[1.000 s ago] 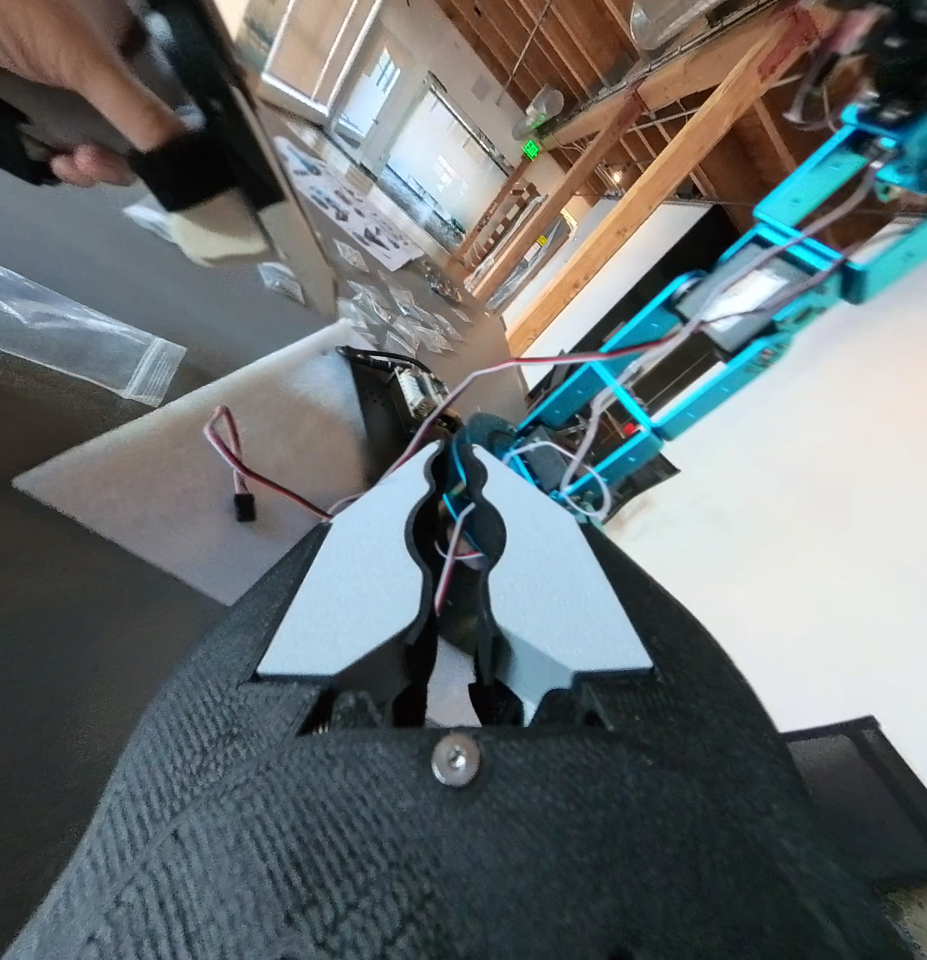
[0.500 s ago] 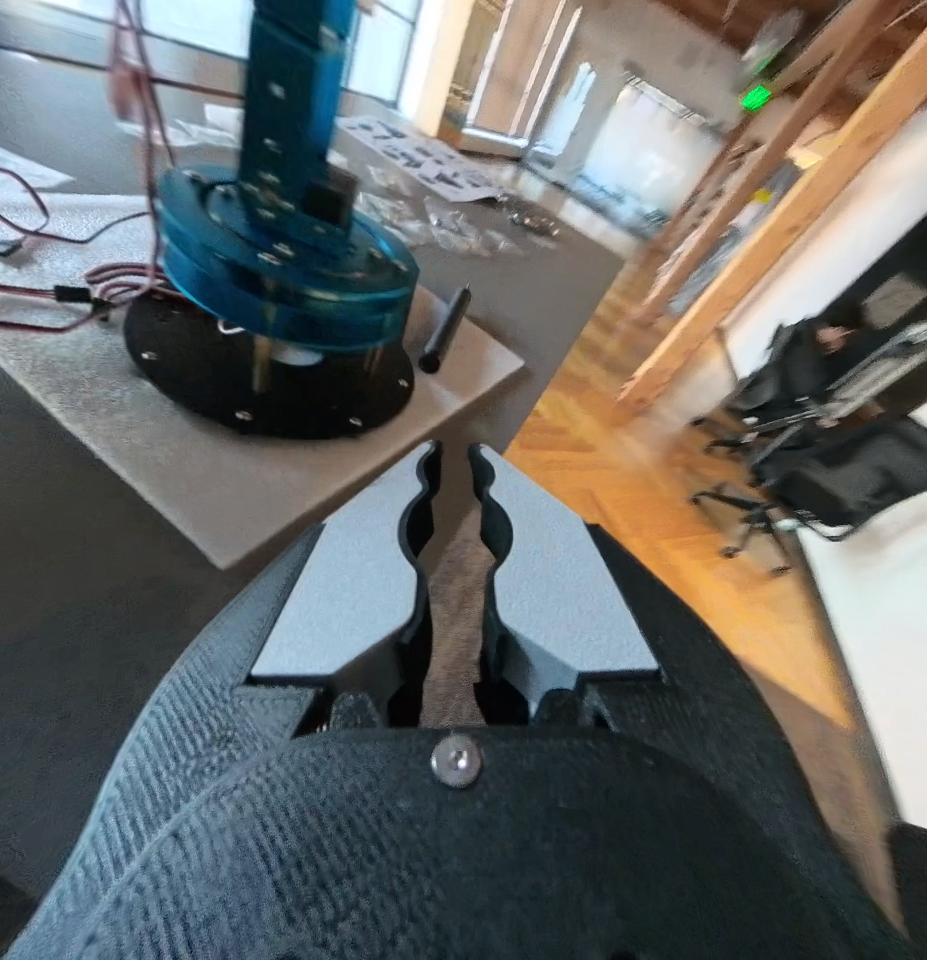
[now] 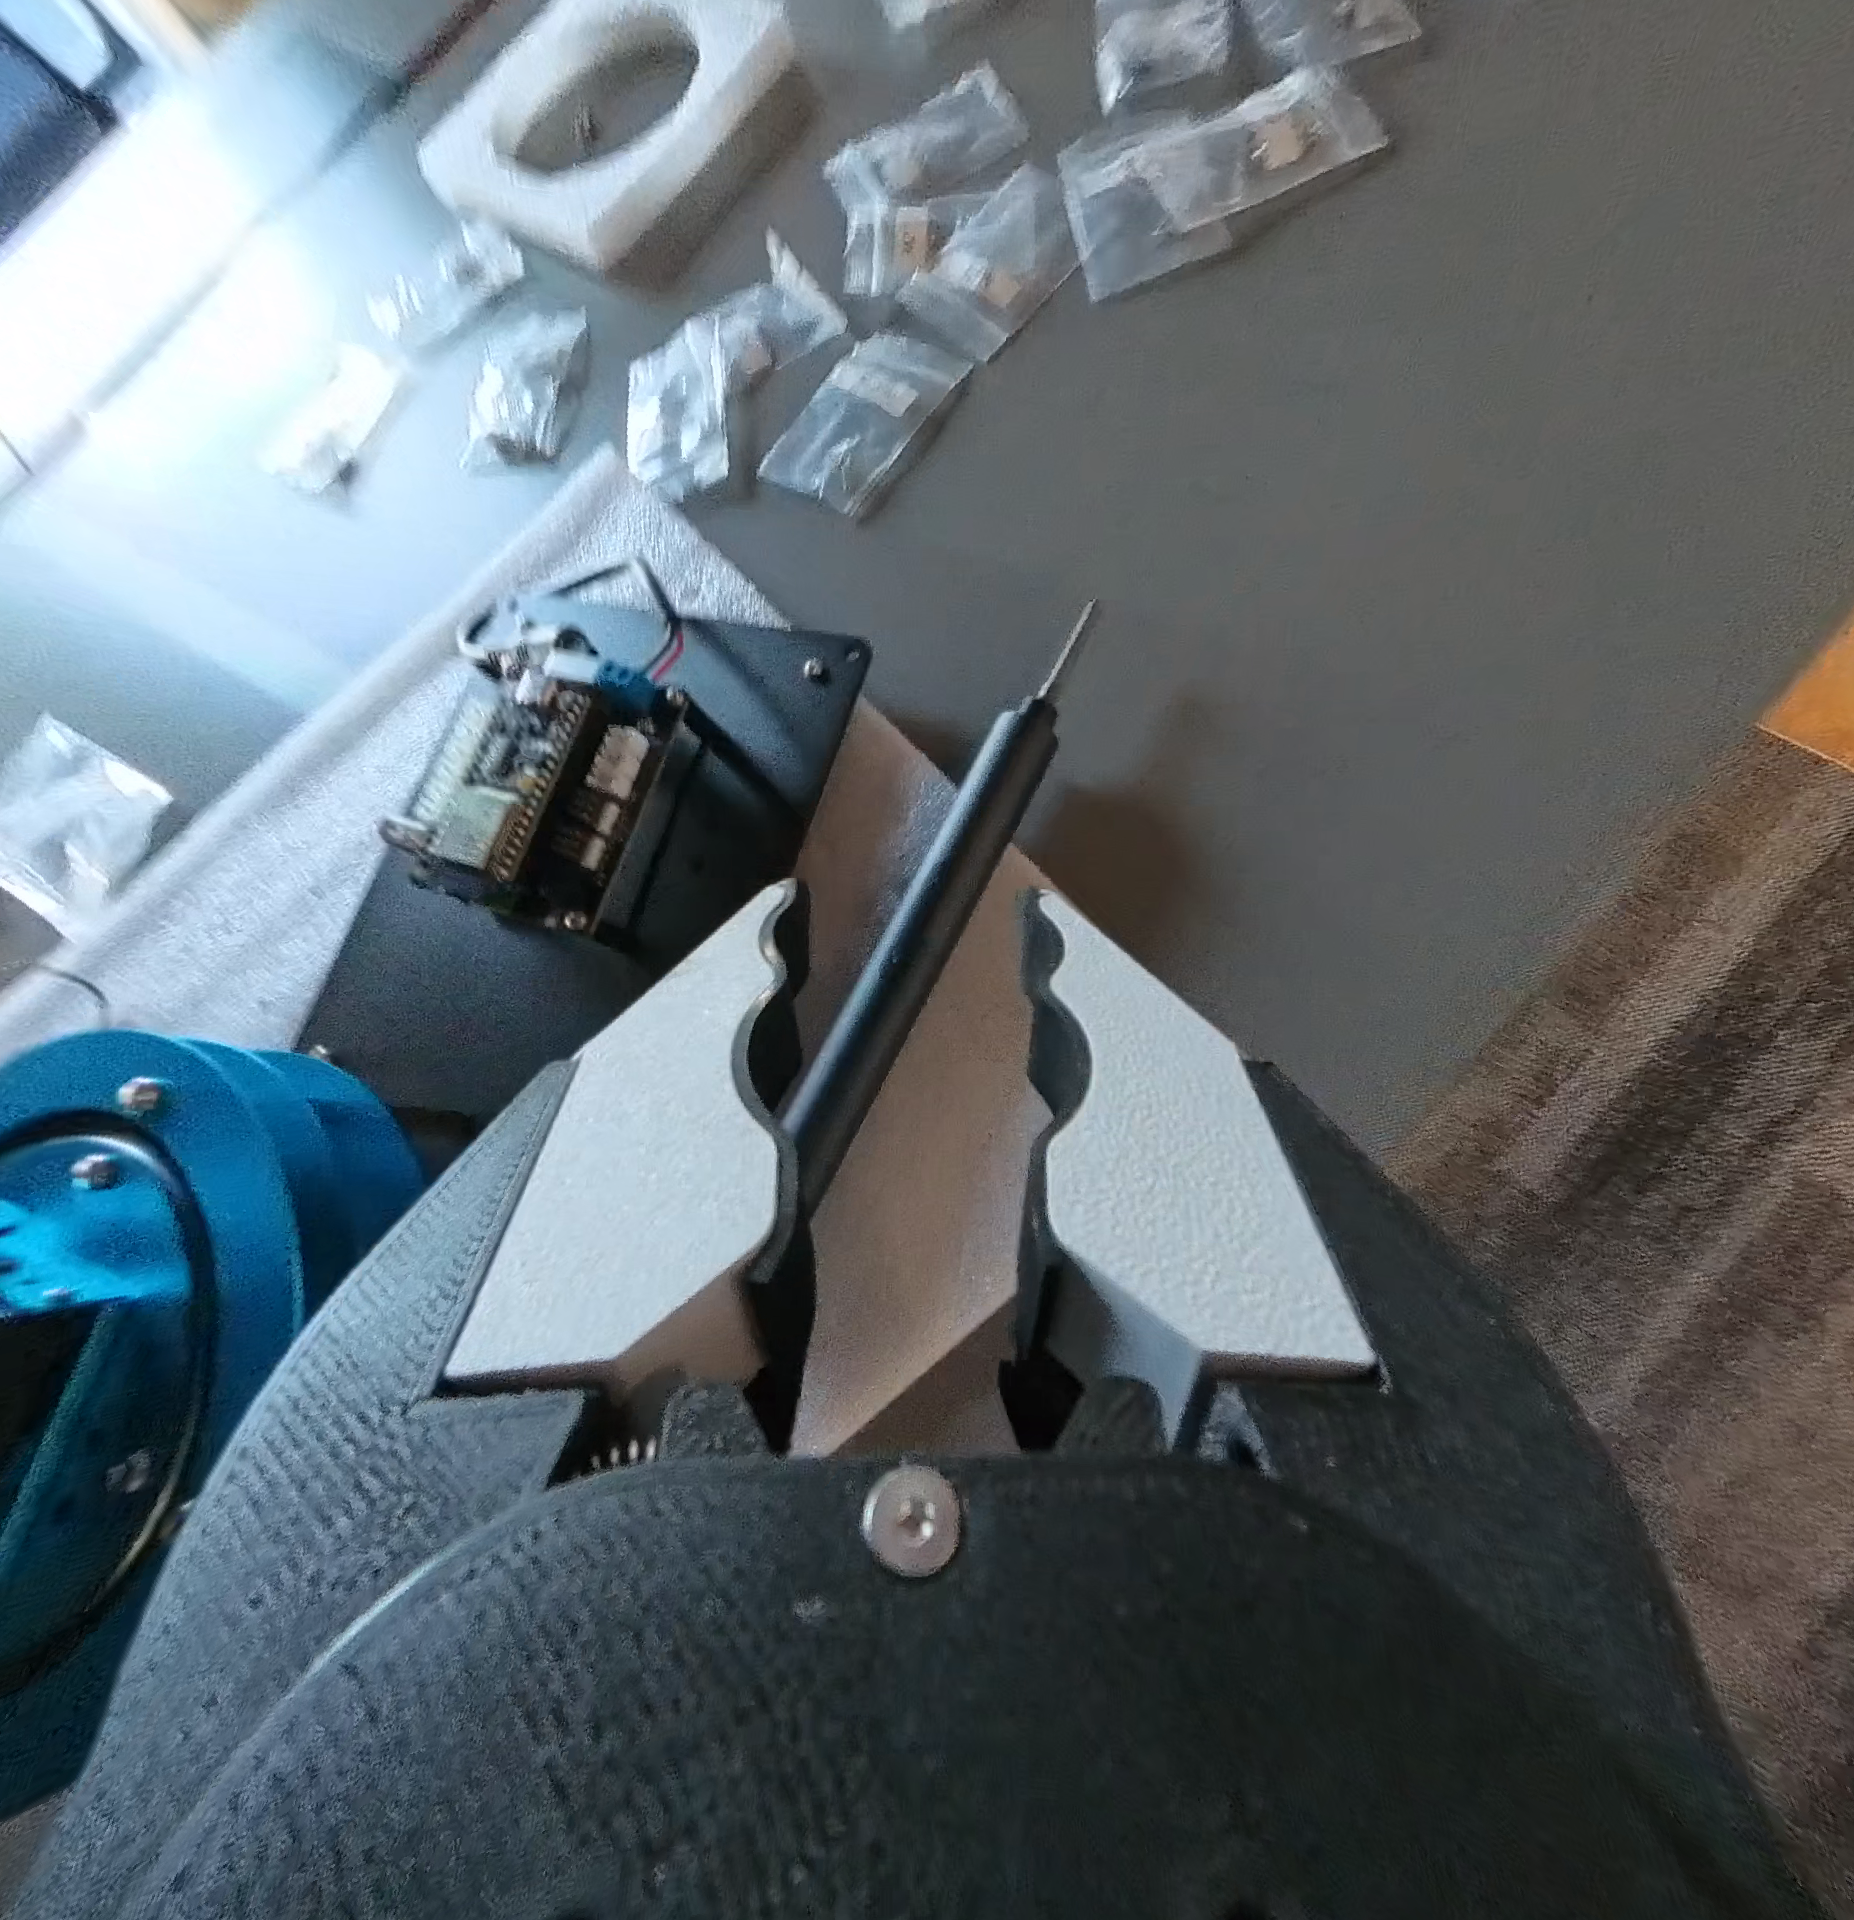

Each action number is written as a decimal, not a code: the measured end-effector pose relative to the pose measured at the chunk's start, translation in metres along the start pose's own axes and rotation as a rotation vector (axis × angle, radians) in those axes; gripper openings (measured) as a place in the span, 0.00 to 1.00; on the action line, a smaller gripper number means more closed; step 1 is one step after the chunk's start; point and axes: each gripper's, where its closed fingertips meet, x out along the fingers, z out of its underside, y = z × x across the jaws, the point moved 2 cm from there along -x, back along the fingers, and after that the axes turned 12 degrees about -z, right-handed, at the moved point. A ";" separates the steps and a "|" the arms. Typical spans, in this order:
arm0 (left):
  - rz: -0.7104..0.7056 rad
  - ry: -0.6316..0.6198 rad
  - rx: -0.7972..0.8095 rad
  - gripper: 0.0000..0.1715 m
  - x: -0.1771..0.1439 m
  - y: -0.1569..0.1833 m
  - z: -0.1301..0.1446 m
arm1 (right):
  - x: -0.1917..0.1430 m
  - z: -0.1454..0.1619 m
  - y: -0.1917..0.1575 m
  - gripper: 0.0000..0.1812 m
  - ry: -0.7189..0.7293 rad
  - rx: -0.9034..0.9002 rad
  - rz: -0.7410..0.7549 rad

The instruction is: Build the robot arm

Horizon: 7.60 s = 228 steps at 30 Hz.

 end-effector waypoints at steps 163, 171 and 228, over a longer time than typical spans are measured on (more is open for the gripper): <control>-0.028 -0.419 0.245 0.02 0.124 0.045 0.075 | -0.050 0.021 0.043 0.09 -0.012 -0.602 -0.293; -0.187 -0.268 0.058 0.02 0.055 0.044 0.061 | -0.010 -0.004 0.070 0.09 0.031 -0.417 -0.208; 1.013 0.130 -0.020 0.02 -0.077 0.074 -0.020 | -0.080 0.023 -0.352 0.09 0.560 -0.537 -0.702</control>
